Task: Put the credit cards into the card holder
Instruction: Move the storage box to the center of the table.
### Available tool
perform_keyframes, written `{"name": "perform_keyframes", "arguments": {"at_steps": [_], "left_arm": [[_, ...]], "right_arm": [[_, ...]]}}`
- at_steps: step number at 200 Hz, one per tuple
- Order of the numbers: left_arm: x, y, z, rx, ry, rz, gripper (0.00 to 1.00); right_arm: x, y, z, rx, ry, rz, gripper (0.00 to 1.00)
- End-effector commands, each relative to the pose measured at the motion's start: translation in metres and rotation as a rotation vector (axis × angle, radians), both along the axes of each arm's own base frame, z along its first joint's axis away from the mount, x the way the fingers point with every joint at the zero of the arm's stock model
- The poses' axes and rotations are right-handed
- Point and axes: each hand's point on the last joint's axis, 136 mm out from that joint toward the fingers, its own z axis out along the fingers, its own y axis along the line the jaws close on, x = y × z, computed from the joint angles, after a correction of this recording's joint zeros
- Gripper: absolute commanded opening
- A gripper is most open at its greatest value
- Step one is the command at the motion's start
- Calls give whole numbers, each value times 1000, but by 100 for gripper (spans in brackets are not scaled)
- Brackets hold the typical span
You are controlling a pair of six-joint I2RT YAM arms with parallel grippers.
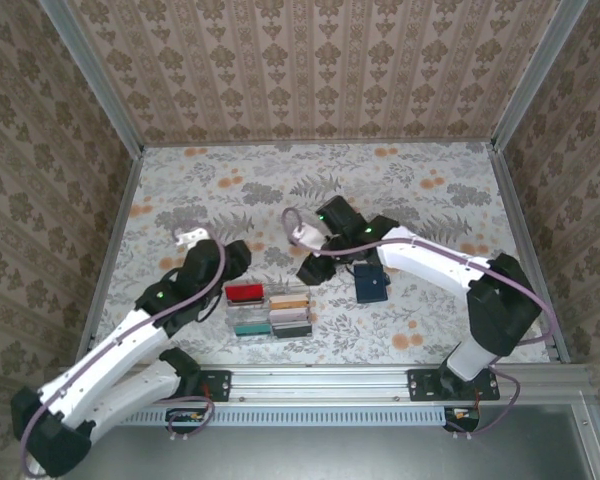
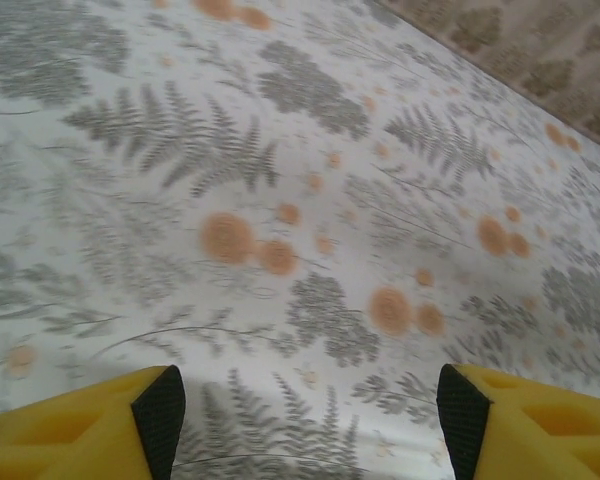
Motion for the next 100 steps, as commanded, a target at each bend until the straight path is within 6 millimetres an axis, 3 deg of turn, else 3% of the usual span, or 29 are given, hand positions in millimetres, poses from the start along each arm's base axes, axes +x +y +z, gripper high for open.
{"name": "perform_keyframes", "arguments": {"at_steps": [1, 36, 100], "left_arm": [[-13, 22, -16, -18, 55, 39, 71], [-19, 41, -22, -13, 73, 72, 73], [-19, 42, -27, -35, 95, 63, 73]], "right_arm": [[-10, 16, -1, -19, -78, 184, 41], [-21, 27, -12, -71, -50, 268, 42], [-16, 19, -34, -190, -58, 307, 40]]}}
